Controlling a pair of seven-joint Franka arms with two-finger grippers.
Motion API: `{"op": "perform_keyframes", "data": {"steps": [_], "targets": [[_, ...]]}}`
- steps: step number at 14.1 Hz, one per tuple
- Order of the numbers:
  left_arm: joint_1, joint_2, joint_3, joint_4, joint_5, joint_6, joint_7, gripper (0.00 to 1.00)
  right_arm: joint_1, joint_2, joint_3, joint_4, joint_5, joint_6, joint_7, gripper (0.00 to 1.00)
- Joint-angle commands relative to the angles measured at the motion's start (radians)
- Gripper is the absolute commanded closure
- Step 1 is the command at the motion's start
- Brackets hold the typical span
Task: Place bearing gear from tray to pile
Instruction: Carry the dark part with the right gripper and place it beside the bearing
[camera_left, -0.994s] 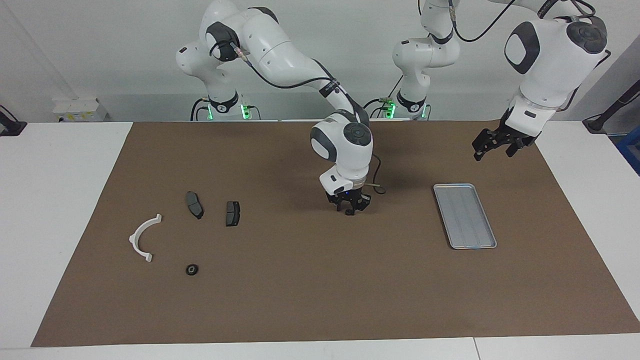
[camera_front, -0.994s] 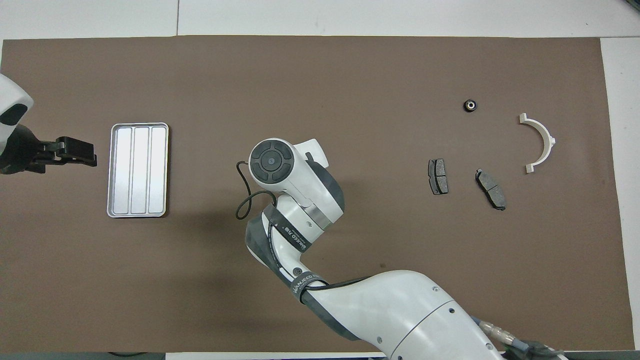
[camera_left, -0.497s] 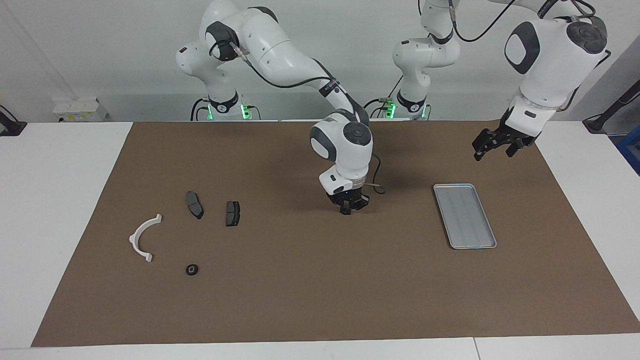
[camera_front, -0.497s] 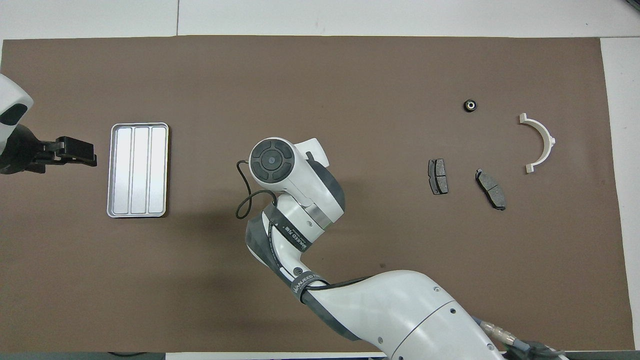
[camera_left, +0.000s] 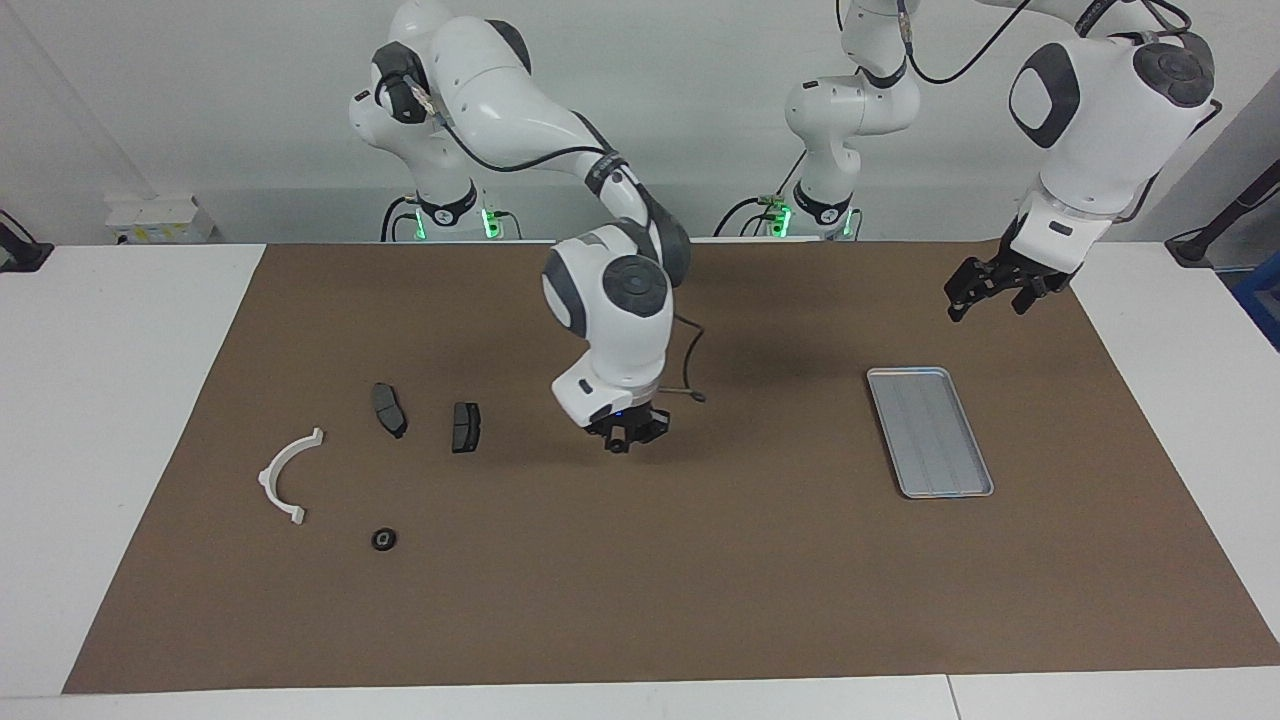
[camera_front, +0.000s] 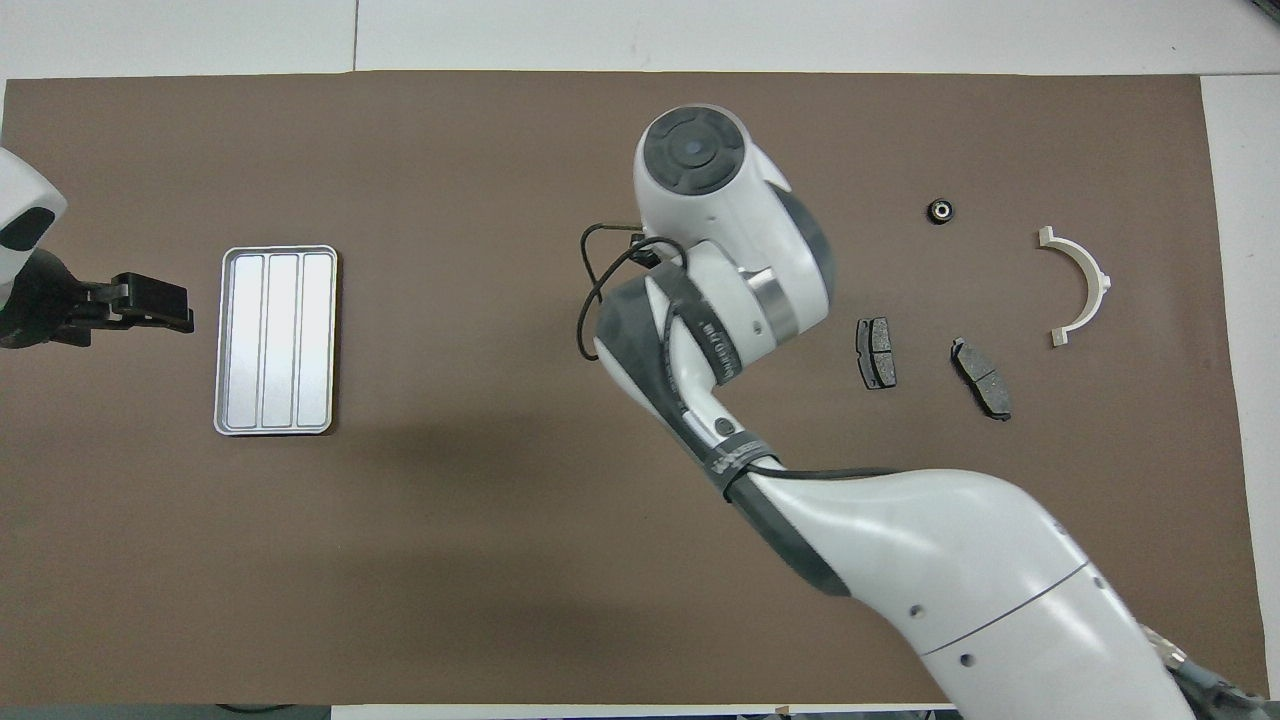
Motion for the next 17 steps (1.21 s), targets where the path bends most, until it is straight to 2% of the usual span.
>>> {"op": "perform_keyframes", "data": {"steps": [1, 4, 8, 10, 17], "targets": [[0.002, -0.004, 0.001, 0.010, -0.010, -0.008, 0.016, 0.00, -0.108, -0.011, 0.020, -0.014, 0.004, -0.005, -0.231, 1.00], [0.002, -0.005, 0.001, 0.010, -0.010, -0.008, 0.016, 0.00, -0.210, -0.027, 0.022, -0.085, 0.007, 0.059, -0.404, 1.00], [0.002, -0.005, 0.001, 0.010, -0.010, -0.008, 0.016, 0.00, -0.296, -0.038, 0.023, -0.237, 0.009, 0.258, -0.549, 1.00], [0.002, -0.004, 0.001, 0.010, -0.010, -0.008, 0.016, 0.00, -0.308, -0.034, 0.023, -0.290, 0.009, 0.343, -0.566, 1.00], [0.002, -0.004, 0.001, 0.010, -0.010, -0.008, 0.016, 0.00, -0.310, -0.025, 0.023, -0.311, 0.010, 0.378, -0.566, 1.00]]}}
